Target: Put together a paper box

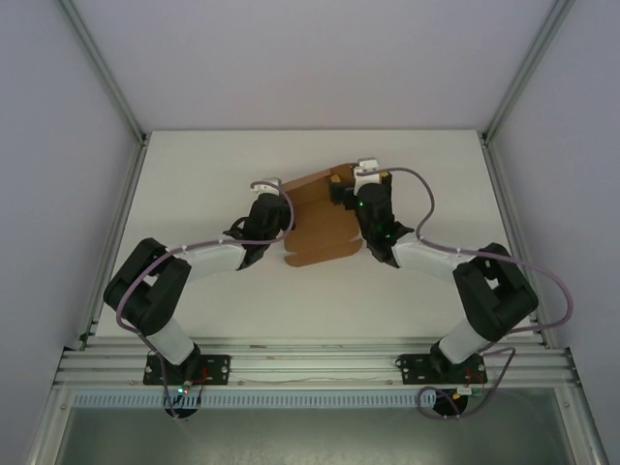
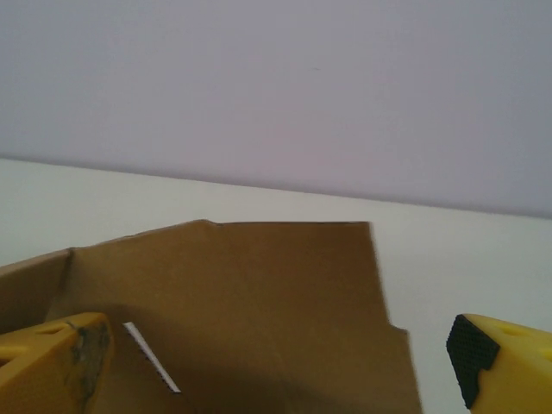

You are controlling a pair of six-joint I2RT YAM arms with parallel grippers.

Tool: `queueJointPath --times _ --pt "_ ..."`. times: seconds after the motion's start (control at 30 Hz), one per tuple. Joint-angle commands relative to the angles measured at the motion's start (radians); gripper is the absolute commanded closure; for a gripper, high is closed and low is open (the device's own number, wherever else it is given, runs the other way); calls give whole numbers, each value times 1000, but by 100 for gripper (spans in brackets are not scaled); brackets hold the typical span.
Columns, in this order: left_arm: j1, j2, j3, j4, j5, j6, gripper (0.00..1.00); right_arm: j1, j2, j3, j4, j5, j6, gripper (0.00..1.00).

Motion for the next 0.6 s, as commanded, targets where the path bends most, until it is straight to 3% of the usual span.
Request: queueJointPath --times 0.0,0.17,0.33,0.57 --pt "-5 -41 11 -24 -45 -16 100 -3 -121 -52 -111 82 84 0" --pt "-4 -43 34 -47 -46 -9 100 -34 -201 -175 -217 104 176 0" --pt "-4 -39 58 -68 -38 4 100 -71 -236 -213 -302 -25 181 0" --pt "-5 -46 48 -59 -11 -1 100 -90 -162 -169 -247 51 190 0"
